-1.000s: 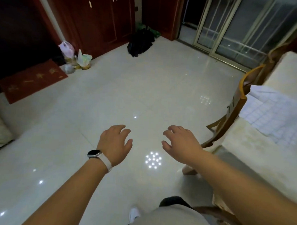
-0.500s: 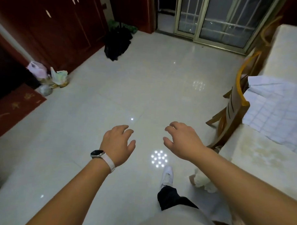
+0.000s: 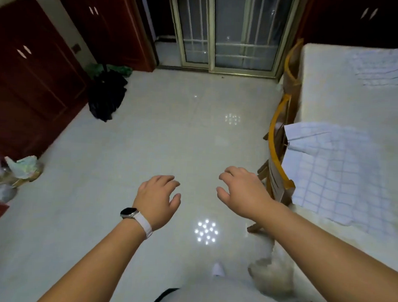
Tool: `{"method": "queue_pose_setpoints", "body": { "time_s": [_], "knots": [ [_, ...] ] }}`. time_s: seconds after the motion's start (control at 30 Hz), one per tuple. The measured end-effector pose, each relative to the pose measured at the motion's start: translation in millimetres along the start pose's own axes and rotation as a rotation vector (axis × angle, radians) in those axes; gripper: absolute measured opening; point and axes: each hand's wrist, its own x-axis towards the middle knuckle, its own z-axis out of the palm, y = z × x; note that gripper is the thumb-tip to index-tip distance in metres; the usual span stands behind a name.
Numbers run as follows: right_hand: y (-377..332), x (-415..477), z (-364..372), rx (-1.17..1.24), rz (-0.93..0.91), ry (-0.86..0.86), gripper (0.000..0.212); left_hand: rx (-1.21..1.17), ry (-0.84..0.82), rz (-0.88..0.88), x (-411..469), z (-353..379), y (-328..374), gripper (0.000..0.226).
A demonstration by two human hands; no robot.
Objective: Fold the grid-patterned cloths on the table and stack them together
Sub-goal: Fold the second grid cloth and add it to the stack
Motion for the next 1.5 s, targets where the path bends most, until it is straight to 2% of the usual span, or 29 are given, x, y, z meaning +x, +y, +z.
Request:
{"method": "queue_pose_setpoints", "body": {
  "time_s": [0.27,0.5,0.87,1.17,1.5],
  "knots": [
    [34.7,24.2,-29.2,0.091,0.168,0.091,0.043,0.024,-0.049,0.215,109.1,-4.3,20.5,0.041],
    [70.5,68.7,-42.1,0.072,0.448,0.156,0.041,-0.010,-0.093,0.448,219.7,2.0,30.7,0.046],
    [63.5,164.1,-70.7,0.061,0.735,0.165,0.036,-0.057,-0.141,0.780,375.2,-12.9,21.4,0.041],
    [70.6,155.2,-79.1,0.057,0.998,0.195,0.041,-0.097,-0.176,0.972,415.5,-21.8,53.8,0.042],
    [119.8,118.5,-60.2,0.182,1.230,0.285,0.045,-0.092,-0.227,1.168,441.4,-2.2,134.5,0.038]
  ]
}}
